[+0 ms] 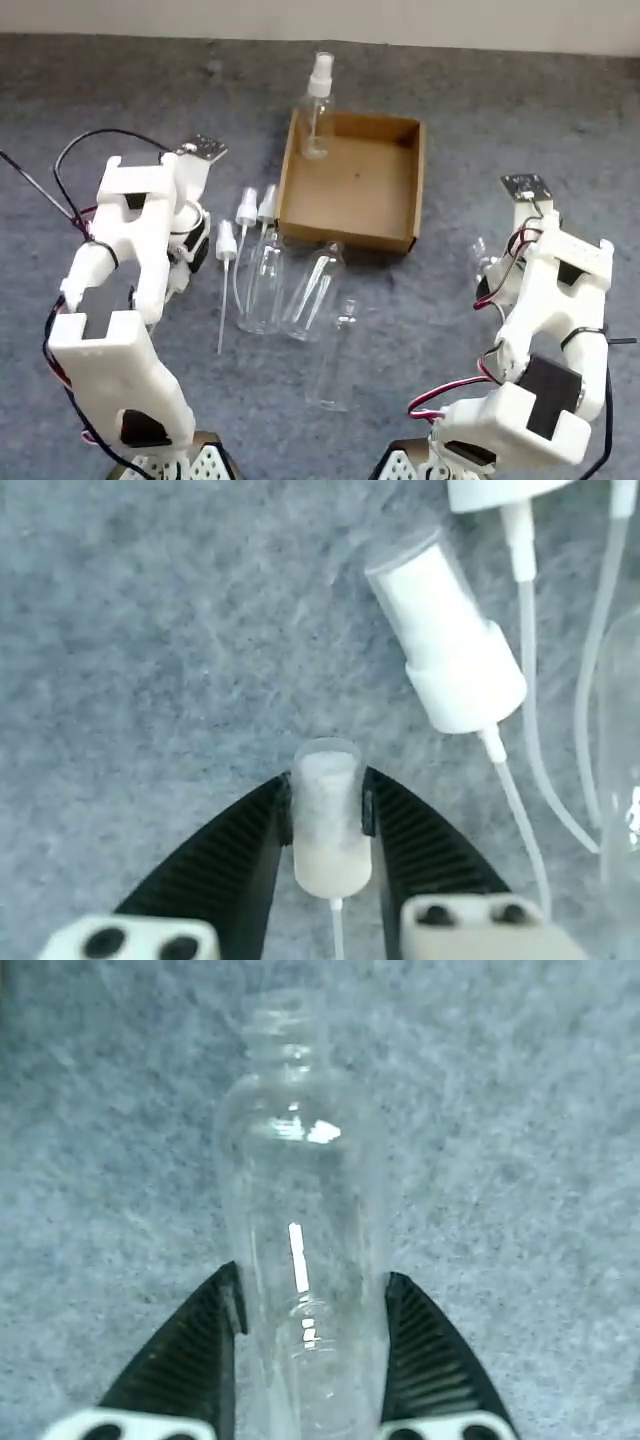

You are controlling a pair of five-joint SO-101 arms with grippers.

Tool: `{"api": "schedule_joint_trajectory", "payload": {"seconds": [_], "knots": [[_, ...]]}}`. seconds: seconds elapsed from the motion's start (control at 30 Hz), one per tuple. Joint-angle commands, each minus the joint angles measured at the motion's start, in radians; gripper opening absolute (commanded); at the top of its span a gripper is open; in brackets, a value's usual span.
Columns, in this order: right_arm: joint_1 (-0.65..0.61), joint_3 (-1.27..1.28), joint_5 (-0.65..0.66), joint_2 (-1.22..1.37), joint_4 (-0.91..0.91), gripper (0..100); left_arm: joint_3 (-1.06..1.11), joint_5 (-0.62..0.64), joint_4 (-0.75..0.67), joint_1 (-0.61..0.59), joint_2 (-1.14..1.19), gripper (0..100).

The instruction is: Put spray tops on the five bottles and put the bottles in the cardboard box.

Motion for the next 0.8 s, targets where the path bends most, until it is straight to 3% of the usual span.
{"api": "schedule_joint_trajectory", "payload": {"seconds": [0.0, 0.33, 0.47, 0.77], "knots": [[0.021, -0.021, 0.005, 0.008, 0.004, 0.7, -0.002, -0.008, 0.015, 0.013, -0.042, 10], [0.068, -0.021, 0.002, 0.008, 0.005, 0.7, 0.117, -0.005, -0.006, 0.021, -0.044, 9], [0.07, -0.021, 0.002, 0.008, 0.008, 0.9, 0.111, -0.002, -0.009, 0.013, -0.065, 0], [0.077, -0.021, -0.034, 0.002, 0.012, 1.3, 0.12, 0.103, 0.034, 0.033, -0.404, 0]]}}
